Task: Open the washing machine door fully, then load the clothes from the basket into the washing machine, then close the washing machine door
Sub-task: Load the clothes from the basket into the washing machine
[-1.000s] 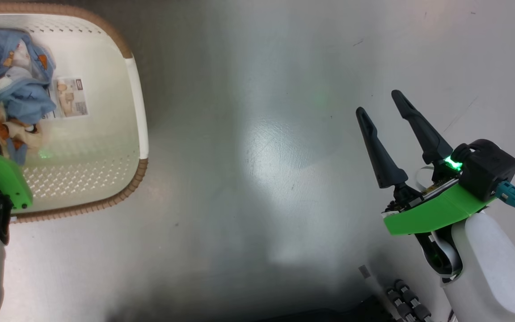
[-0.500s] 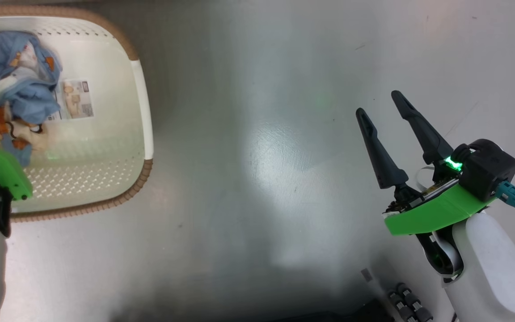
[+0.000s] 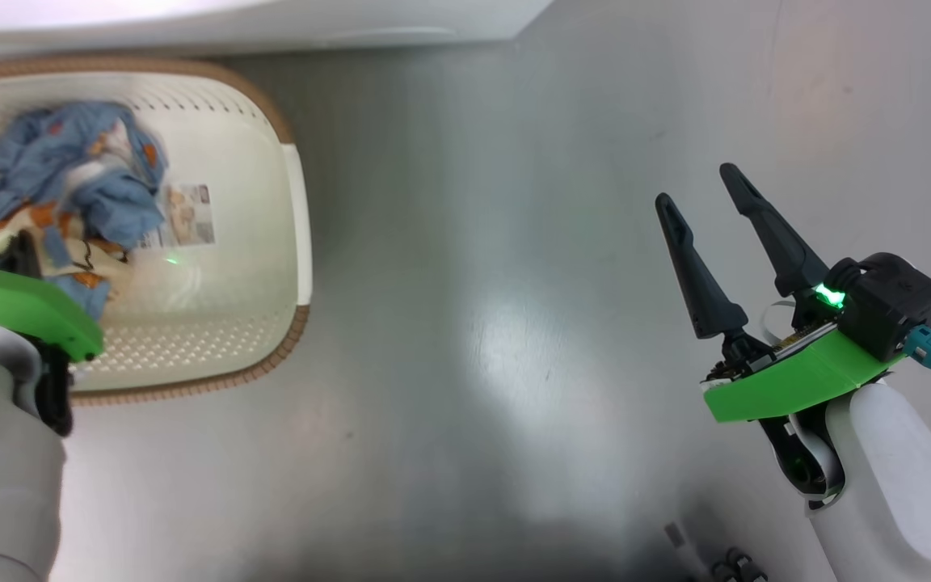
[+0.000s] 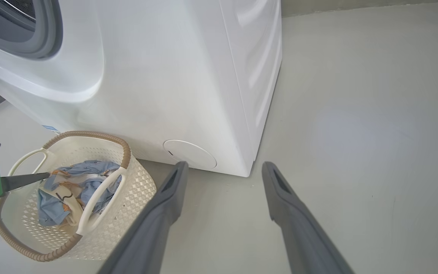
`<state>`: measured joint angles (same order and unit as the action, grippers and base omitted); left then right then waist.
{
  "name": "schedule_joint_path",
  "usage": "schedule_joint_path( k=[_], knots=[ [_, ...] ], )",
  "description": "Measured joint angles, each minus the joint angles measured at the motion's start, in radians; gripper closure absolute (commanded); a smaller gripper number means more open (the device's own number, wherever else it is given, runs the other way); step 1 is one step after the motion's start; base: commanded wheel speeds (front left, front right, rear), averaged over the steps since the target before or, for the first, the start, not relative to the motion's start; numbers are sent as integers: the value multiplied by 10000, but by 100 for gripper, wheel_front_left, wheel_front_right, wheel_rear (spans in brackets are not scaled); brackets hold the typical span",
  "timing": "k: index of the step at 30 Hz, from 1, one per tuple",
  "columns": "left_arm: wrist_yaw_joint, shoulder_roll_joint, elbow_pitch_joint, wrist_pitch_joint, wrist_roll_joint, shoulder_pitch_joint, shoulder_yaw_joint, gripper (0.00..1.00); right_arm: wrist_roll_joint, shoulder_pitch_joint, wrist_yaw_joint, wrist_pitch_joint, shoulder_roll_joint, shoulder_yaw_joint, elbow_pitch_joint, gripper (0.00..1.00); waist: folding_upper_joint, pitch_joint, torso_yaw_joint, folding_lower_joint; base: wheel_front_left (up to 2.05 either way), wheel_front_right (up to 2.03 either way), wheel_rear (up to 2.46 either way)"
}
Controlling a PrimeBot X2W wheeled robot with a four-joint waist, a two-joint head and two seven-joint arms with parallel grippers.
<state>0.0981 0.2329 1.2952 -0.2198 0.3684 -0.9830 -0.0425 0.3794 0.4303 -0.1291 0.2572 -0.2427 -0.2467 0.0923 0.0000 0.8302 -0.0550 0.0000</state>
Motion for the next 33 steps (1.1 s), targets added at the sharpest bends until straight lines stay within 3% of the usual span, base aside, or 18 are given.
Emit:
schedule_joint_path(
  k=[8, 33],
  knots=[
    [222, -222, -439, -295, 232, 595, -59, 100, 33, -101, 0, 0, 8, 17, 211, 0, 0, -985, 87, 0, 0, 0, 0],
    [297, -194, -5647, -295, 805, 4621, 142, 100, 516, -1917, 0, 0, -61, 399, 968, 0, 0, -4733, 95, 1, 0, 0, 0]
  ],
)
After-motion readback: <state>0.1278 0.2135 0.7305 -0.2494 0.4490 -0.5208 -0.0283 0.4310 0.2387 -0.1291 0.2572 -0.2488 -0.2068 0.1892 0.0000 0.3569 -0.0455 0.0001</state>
